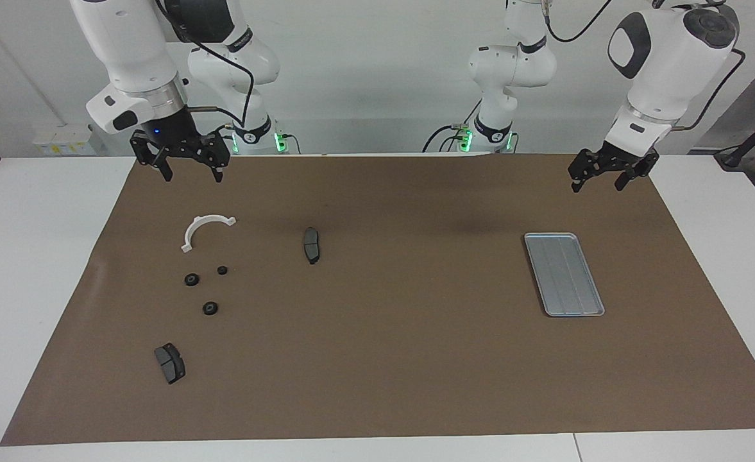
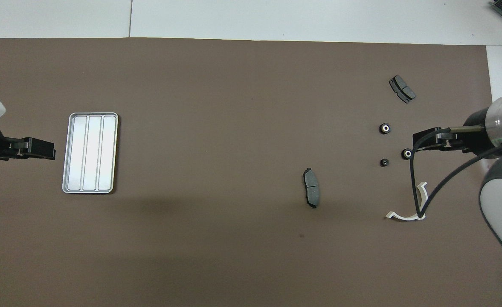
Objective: Pick bearing gear from pile to tray
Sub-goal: 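Lower the right gripper onto the nearer small black bearing gear and grasp it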
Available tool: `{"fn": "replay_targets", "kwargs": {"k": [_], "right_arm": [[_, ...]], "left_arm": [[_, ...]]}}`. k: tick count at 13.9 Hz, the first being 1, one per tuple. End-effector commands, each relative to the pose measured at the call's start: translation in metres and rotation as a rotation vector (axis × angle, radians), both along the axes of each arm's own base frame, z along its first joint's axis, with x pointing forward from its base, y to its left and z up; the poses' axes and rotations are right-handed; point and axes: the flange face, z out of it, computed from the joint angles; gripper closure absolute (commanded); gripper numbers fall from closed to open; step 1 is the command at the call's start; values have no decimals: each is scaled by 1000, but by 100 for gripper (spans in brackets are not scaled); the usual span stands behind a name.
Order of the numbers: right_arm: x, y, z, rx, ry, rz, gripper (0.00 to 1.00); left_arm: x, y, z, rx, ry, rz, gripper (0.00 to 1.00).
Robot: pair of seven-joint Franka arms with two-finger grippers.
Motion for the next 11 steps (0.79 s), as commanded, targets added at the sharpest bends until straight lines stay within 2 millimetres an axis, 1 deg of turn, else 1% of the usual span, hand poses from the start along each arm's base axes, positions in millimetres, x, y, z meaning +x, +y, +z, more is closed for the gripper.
{"fn": "replay_targets", "kwargs": {"k": [1,7,9,11], "right_arm": [[5,1,-3,-5,19,-26,0],[4,2,-9,4,19,-12,0],[2,2,-17,5,14,-7,0],[1,-3,-27,5,4,-11,0]], "left_arm": [[-9,-2,0,14,-14,-10,0],[-9,-1,0,14,-16,-8,0],[-9,-1,0,14,-16,-8,0],[-9,-1,0,14,-14,-8,0]]}}
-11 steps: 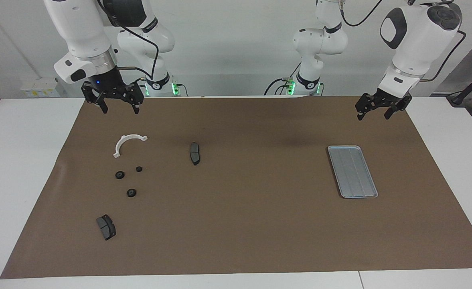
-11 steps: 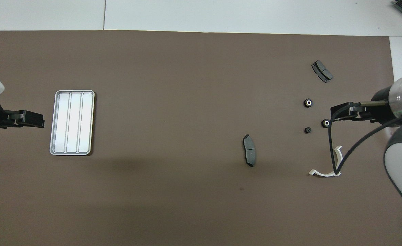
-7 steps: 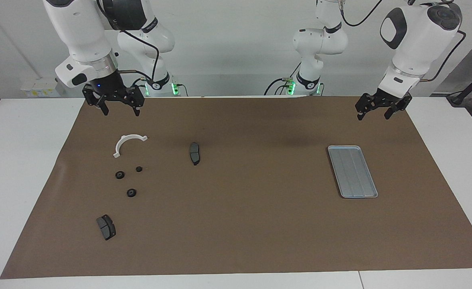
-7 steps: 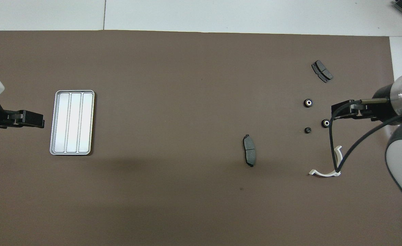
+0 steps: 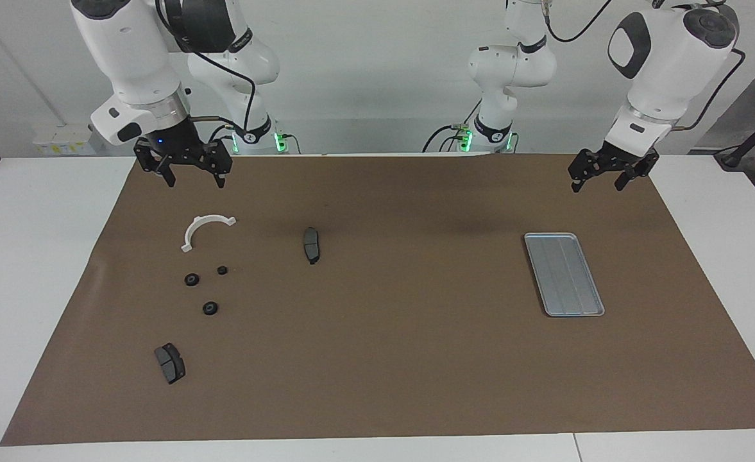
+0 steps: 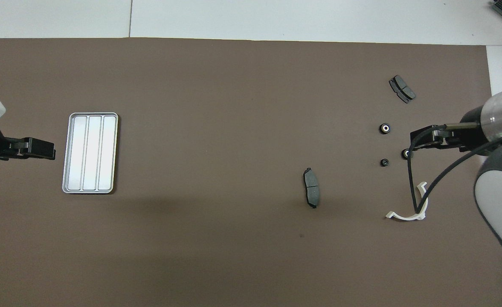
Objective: Pick bearing gear from pile to tray
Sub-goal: 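Lower the right gripper onto the nearer small black bearing gear and grasp it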
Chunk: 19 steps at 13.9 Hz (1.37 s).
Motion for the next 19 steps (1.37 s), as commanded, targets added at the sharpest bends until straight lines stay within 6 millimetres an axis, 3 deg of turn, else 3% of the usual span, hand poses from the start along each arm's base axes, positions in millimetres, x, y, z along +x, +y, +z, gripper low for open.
{"fn": "replay_targets", "kwargs": {"k": [1,5,10,14,19], "right_arm": [[-3,-6,-19,5,-18,-14,0],[1,-11,-64,7,-31,-17,0],[3,-43,-138,9,-33,12,0],[11,-62,-183,16,-12,9,0],[17,-62,-243,25,-64,5,0]], "left_arm": [[-9,-1,0,14,-14,-8,0],[-9,-1,0,14,-13,-8,0],[-9,-1,1,14,-14,-8,0],[-10,-2,0,14,-8,-10,0],[-10,-2,0,14,-8,-8,0]]}}
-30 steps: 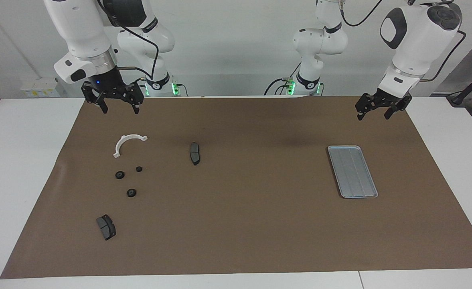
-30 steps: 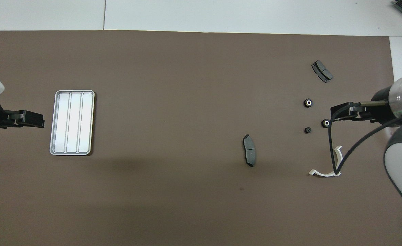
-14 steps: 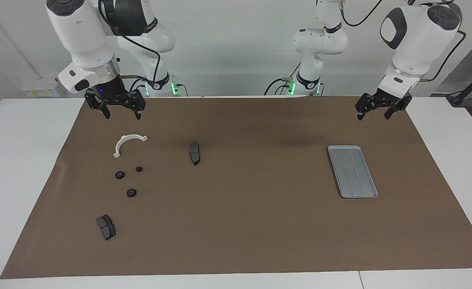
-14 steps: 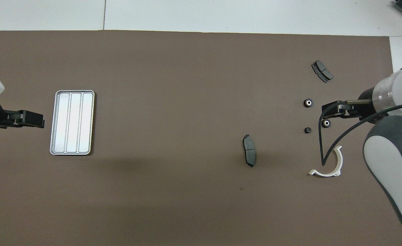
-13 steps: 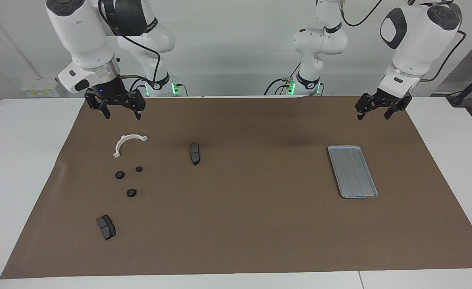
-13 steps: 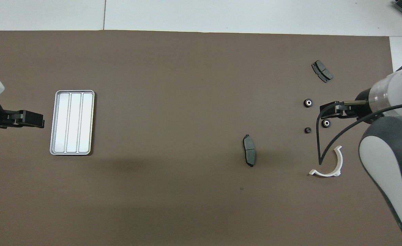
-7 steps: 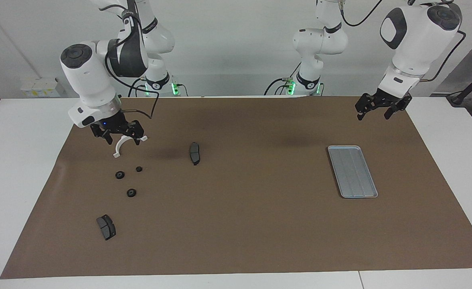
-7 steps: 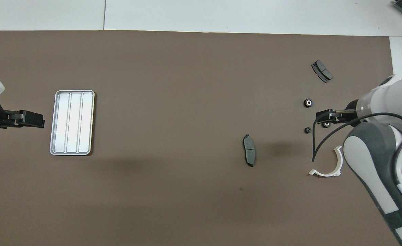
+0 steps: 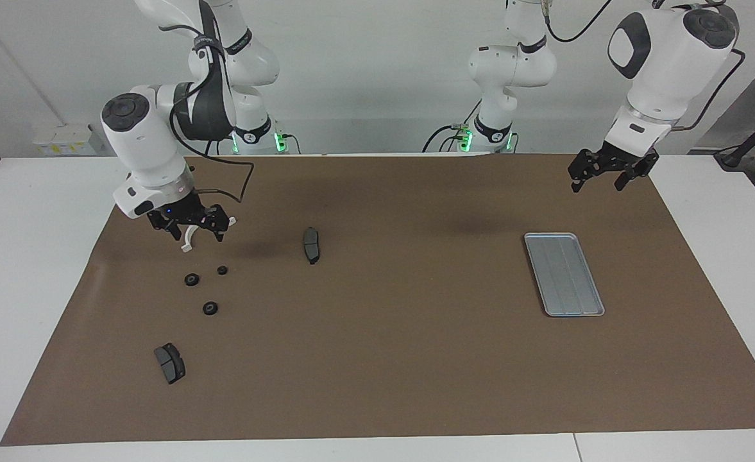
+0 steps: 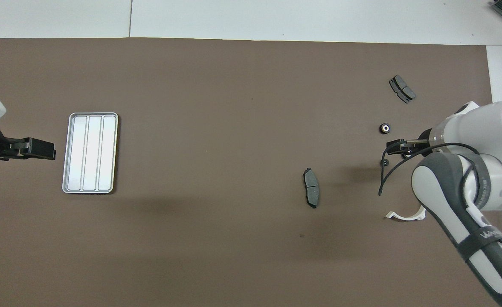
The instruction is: Pick bearing gear from pile to tray
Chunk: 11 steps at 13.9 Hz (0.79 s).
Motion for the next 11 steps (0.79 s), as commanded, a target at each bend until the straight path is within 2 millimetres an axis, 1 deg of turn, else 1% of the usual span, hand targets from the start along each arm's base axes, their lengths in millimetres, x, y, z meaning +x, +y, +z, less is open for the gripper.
{"fn": "replay_targets", "kwargs": {"k": [1,3,4,6,9,10,11], "right_arm": [[1,-1,-30,9,-21,14,0],[5,-1,-48,13,-29,13,0],[6,3,-50,14,-30,18,0],[2,4,-58,15,-30,15,0],[-11,6,-75,15,-33,18,0],[-13,5,-77,16,-33,16,0],[-13,6,-77,15,-33,20,3]], "left_arm": [[-10,-2,0,14,-8,-8,0],[-10,-1,1,14,-13,-7,0],[-10,-2,1,14,-11,-8,0],[-10,-2,1,14,-11,-8,0],[-10,-2,0,14,-8,-8,0],[-10,-2,0,14,-8,-8,0],[-10,-2,0,14,-8,-8,0]]}}
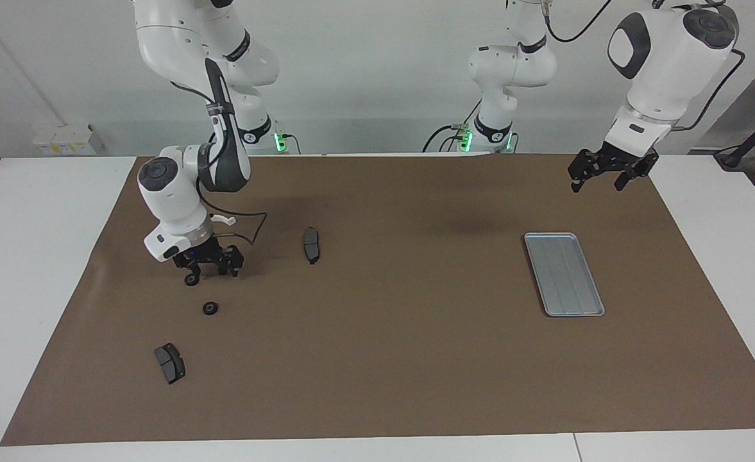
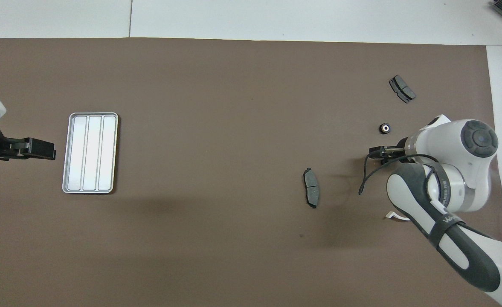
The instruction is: Pick bearing gear from pile to tray
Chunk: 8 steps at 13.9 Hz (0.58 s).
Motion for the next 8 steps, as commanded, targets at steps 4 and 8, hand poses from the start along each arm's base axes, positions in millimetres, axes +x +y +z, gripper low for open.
{"fn": "replay_targets", "kwargs": {"k": [4,8], "right_arm": [[-8,1,-3,3,-8,9,43],[-10,7,-2,4,9,14,97]], "left_arm": [[-10,-2,1,14,-8,-8,0],[-10,-2,1,14,-10,-8,0]]}}
